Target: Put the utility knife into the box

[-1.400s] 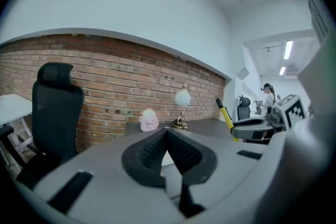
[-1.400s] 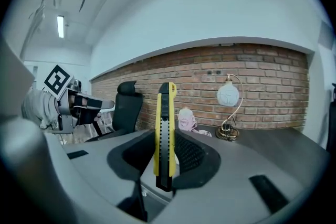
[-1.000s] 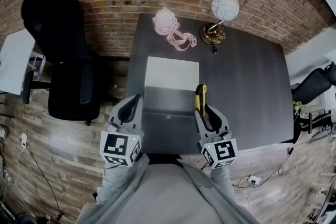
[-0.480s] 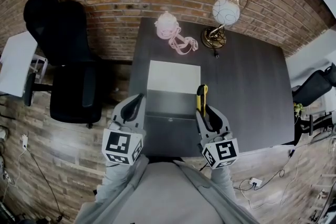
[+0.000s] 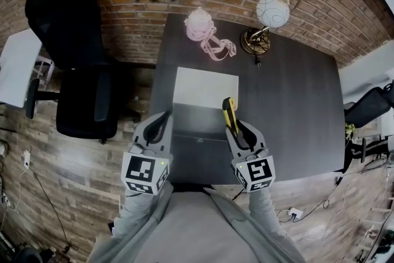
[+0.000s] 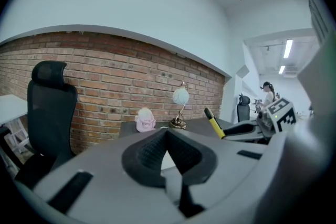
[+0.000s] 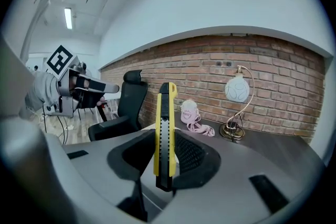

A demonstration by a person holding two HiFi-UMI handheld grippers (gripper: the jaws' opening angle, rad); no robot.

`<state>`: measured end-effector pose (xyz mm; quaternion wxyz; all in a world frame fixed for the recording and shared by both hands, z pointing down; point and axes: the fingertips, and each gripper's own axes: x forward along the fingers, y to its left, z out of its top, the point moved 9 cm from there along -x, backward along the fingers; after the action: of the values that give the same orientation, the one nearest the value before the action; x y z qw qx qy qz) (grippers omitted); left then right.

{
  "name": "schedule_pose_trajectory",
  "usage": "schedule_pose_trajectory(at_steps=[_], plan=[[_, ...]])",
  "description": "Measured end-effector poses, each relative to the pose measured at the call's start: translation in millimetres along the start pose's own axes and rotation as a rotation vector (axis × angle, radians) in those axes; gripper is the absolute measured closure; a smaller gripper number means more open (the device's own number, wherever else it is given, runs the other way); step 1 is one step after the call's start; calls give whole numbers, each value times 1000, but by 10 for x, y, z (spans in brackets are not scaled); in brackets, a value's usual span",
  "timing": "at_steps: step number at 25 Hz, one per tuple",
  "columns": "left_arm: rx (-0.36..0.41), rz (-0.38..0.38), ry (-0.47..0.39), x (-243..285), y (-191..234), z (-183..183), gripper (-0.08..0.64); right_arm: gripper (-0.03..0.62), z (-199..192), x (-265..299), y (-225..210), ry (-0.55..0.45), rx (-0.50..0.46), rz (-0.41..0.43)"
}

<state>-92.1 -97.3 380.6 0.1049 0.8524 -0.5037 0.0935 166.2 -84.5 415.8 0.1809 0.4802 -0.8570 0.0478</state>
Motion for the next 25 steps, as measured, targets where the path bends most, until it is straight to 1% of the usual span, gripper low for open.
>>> schedule_pose_trajectory(at_steps=[11,19,25], plan=[[-31,18,37,66,48,-163,540,465,-269,455,27,125,-111,108],[-55,28,53,83,115,-272,540,465,-476,817,100,228,-204,205],[-69,32,69,96,153,-357,540,465,-621,1033,120,313,-318,279]])
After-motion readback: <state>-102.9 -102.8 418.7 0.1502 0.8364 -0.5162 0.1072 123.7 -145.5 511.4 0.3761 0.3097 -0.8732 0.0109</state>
